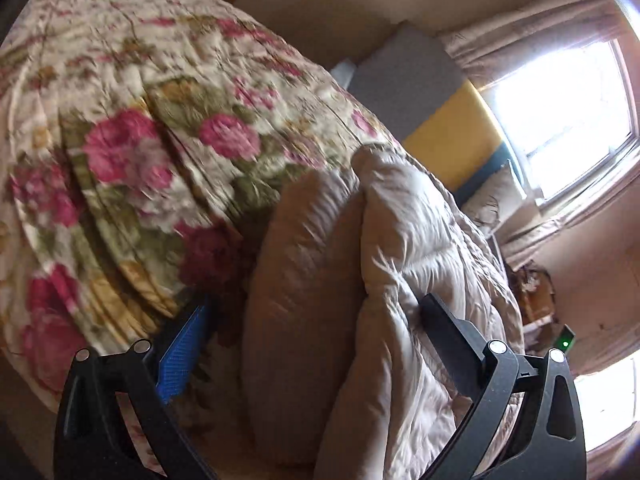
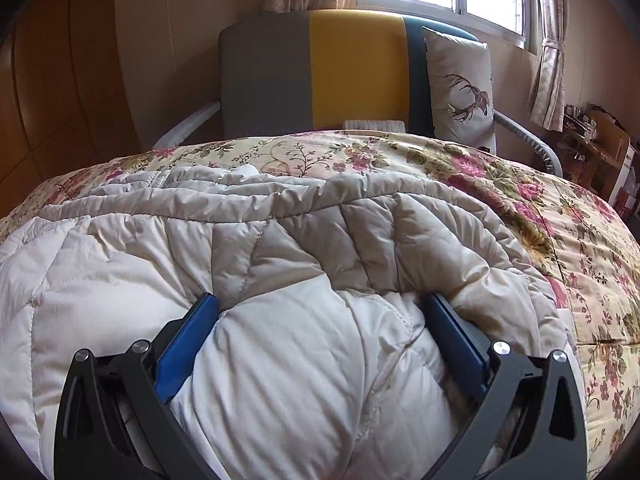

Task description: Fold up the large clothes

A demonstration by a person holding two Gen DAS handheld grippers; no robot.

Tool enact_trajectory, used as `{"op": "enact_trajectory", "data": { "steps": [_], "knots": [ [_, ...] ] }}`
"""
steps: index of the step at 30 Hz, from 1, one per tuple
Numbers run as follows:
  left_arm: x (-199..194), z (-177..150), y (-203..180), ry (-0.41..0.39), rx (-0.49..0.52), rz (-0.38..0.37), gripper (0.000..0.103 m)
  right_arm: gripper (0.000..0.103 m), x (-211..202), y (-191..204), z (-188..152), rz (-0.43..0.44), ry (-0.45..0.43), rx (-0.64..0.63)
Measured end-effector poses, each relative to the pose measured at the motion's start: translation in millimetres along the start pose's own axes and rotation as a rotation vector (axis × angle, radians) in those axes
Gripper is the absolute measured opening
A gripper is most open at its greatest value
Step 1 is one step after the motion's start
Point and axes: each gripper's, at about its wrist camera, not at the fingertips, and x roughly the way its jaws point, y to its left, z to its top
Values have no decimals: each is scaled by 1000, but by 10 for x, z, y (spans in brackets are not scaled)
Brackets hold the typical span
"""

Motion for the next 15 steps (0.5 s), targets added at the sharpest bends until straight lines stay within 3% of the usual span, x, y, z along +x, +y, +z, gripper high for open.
{"op": "enact_trajectory", "data": {
  "steps": [4,6,7,9,12,15],
  "knots": [
    [10,-26,-20,11,32,-35,100,101,-9,0,-8,2,-2,2],
    [50,20,3,25,35,-91,100,101,-8,-2,-8,1,-1,2],
    [85,41,2,41,27,-95,98,101,-8,-2,-6,2,-1,2],
    [144,72,-41,84,19,-138,77,101,-11,-1,-7,1,-1,3],
    [170,-3,-186,123,43,-216,74,101,-12,-1,-5,0,-3,1],
    [213,-58,-260,120,112,-200,74,101,-12,-1,-11,0,-3,1]
  ]
}}
